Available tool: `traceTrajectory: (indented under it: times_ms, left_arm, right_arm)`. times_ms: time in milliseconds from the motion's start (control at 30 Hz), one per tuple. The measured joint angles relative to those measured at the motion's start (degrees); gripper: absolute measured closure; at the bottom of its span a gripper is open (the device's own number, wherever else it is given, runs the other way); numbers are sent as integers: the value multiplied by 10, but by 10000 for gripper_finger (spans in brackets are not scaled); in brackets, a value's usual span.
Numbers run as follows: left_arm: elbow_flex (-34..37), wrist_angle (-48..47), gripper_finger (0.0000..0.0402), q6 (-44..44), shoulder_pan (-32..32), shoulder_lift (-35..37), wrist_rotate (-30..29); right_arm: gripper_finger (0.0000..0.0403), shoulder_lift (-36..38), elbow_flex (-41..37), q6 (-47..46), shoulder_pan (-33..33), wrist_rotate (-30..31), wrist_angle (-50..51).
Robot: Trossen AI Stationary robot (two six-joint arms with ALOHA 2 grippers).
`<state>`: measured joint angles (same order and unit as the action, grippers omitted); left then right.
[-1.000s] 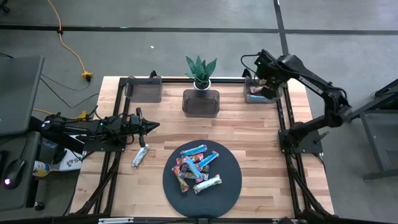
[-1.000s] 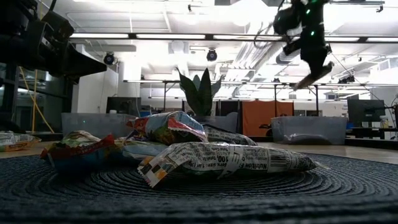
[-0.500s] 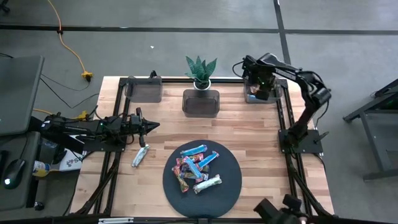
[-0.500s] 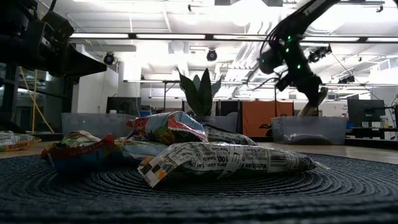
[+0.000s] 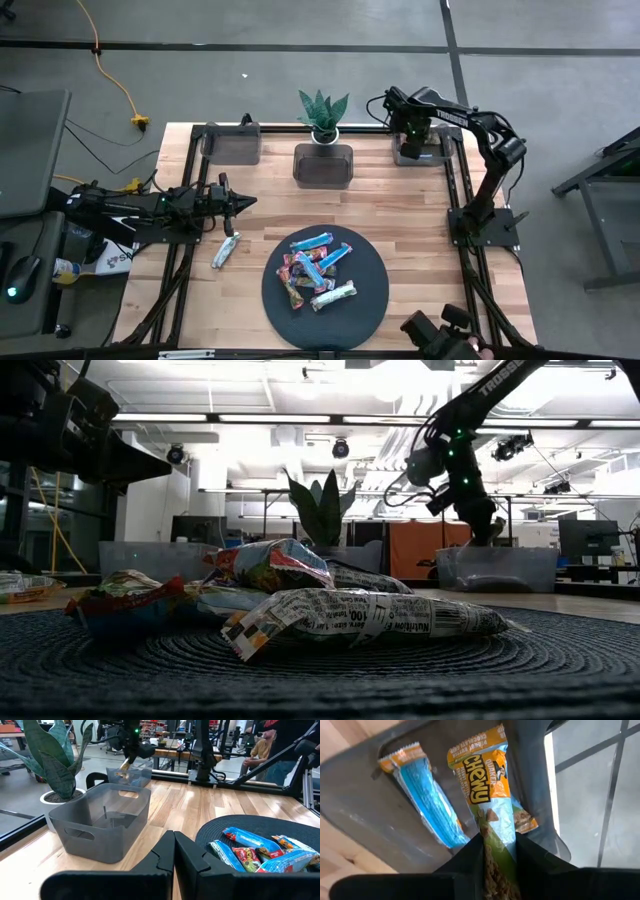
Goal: Pick and place Granola Bars by type
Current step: Put the yellow granola bar into the right black bin
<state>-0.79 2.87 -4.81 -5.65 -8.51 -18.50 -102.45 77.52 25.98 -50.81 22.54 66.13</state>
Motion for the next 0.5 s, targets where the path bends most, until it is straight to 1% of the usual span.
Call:
traceTrajectory:
  times_ms: [500]
  left_arm:
    - [0,0,400,0,0,0,0]
  right_arm:
    - [324,0,0,-16,-33,-5,28]
